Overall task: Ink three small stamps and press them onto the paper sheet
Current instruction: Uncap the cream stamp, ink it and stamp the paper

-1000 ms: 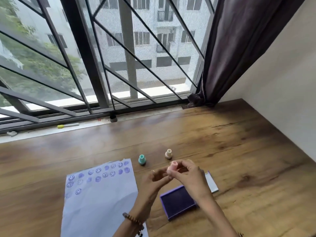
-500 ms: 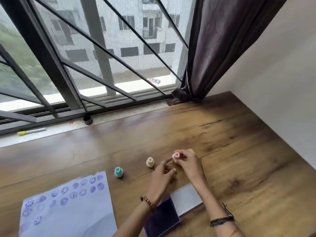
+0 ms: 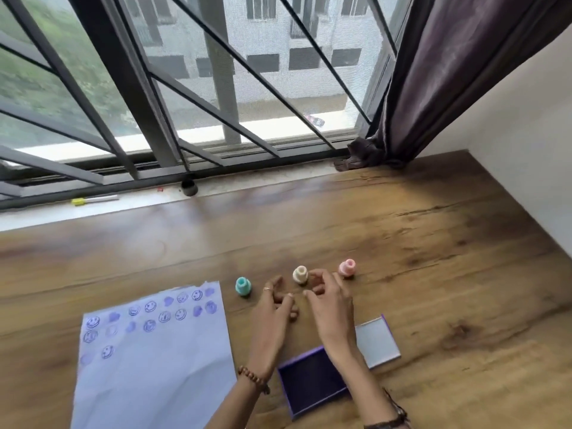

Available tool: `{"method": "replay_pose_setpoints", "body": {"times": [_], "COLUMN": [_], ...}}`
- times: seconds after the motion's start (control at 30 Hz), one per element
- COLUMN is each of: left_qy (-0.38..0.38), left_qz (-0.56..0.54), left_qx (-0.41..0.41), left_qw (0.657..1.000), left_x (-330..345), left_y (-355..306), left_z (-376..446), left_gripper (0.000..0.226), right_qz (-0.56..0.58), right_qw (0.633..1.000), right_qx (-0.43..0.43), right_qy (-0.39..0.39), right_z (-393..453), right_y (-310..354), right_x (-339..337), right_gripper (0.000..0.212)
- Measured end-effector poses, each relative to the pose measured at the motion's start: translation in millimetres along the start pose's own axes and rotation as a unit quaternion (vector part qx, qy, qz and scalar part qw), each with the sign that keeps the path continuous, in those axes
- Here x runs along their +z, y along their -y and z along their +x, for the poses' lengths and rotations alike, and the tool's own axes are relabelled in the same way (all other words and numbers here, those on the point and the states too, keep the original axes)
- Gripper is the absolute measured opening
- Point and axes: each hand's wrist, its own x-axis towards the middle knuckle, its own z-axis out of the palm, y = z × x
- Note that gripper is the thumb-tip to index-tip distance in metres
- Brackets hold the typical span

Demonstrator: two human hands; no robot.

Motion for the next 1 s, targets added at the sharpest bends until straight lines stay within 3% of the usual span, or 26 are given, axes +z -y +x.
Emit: {"method": "replay_pose_setpoints", "body": {"times": [0.1, 0.2, 0.33, 0.43, 0.5, 0.67, 0.73, 0.8, 0.87, 0.9, 0.93, 1.0], "left_qy": [0.027, 0.049, 0.07, 0.13, 0.153, 0.143, 0.142, 0.112, 0.059, 0.037, 0.027, 0.029], "left_qz": [0.026, -0.014, -0.121, -0.178, -0.19, -0.212, -0.178, -0.092, 0.042, 0.125, 0.194, 0.273], "left_qx": [-0.001, 0.006, 0.014, 0.0, 0.003, -0.003, 0.023, 0.069, 0.145, 0.192, 0.231, 0.259], "left_qw": [0.999, 0.999, 0.99, 0.975, 0.97, 0.967, 0.974, 0.987, 0.987, 0.973, 0.953, 0.926], "left_x": [1, -2, -17, -29, -35, -43, -45, -49, -55, -59, -62, -69], "left_y": [-5, -6, -2, 1, 1, 2, 4, 5, 10, 13, 17, 26], "left_z": [8, 6, -9, -27, -38, -61, -70, -76, -78, -78, -78, -80], "left_gripper": [0.032, 0.027, 0.017, 0.025, 0.033, 0.025, 0.022, 0.018, 0.022, 0.022, 0.021, 0.02], "right_qz": [-0.042, -0.055, 0.099, 0.254, 0.27, 0.233, 0.266, 0.402, 0.555, 0.59, 0.607, 0.611], "right_qw": [0.998, 0.995, 0.992, 0.96, 0.955, 0.967, 0.956, 0.89, 0.773, 0.735, 0.712, 0.706], "right_qx": [-0.016, -0.048, 0.002, 0.056, 0.055, 0.05, 0.101, 0.206, 0.3, 0.325, 0.34, 0.34], "right_qy": [0.051, 0.066, 0.077, 0.105, 0.108, 0.086, 0.07, 0.058, 0.064, 0.078, 0.095, 0.112], "right_z": [10, 12, -8, -38, -55, -83, -89, -92, -96, -99, -104, -112], "right_y": [7, 12, 14, 15, 15, 22, 26, 28, 27, 25, 23, 17], "right_x": [3, -2, -19, -29, -32, -30, -26, -26, -31, -34, -37, -40], "right_gripper": [0.034, 0.021, 0.01, 0.005, 0.001, 0.018, 0.029, 0.035, 0.033, 0.03, 0.026, 0.022]}}
